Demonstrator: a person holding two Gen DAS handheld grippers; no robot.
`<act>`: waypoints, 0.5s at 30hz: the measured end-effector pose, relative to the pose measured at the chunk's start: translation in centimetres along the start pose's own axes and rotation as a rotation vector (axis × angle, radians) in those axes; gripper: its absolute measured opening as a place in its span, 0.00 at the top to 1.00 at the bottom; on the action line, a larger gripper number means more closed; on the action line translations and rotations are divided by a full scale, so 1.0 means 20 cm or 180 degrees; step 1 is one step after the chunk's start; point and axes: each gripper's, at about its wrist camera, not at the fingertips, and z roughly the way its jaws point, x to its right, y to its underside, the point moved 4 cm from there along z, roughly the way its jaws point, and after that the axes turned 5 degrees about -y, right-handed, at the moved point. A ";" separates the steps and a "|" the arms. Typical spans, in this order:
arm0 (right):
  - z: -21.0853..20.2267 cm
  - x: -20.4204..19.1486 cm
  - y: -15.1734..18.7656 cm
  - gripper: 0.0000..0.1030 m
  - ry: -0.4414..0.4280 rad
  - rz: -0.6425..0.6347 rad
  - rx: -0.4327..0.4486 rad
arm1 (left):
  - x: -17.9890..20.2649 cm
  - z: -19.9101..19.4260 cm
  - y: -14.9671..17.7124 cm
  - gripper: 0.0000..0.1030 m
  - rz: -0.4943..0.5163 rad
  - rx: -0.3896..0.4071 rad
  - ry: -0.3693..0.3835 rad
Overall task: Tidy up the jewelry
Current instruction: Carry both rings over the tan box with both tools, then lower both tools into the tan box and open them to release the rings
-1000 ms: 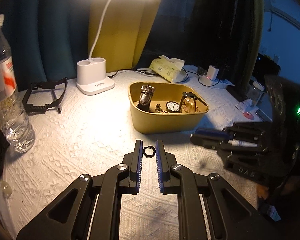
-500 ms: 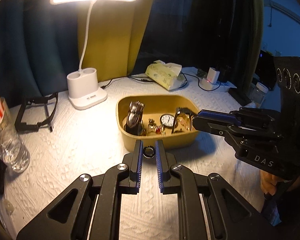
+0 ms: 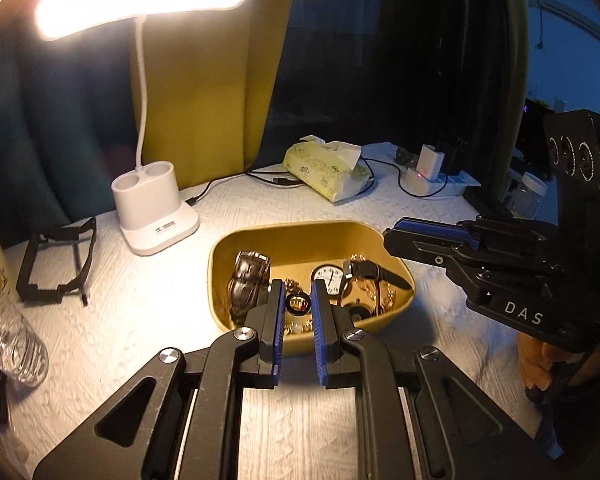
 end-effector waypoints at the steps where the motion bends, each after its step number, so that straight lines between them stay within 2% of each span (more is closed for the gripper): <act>1: 0.00 0.01 0.00 0.88 -0.0001 0.0007 0.0006 | 0.00 0.01 -0.01 0.86 0.0001 0.0000 -0.0002; 15: 0.12 0.14 -0.05 0.88 -0.0055 0.0075 -0.0047 | 0.00 0.21 -0.11 0.86 -0.0045 0.0020 0.0029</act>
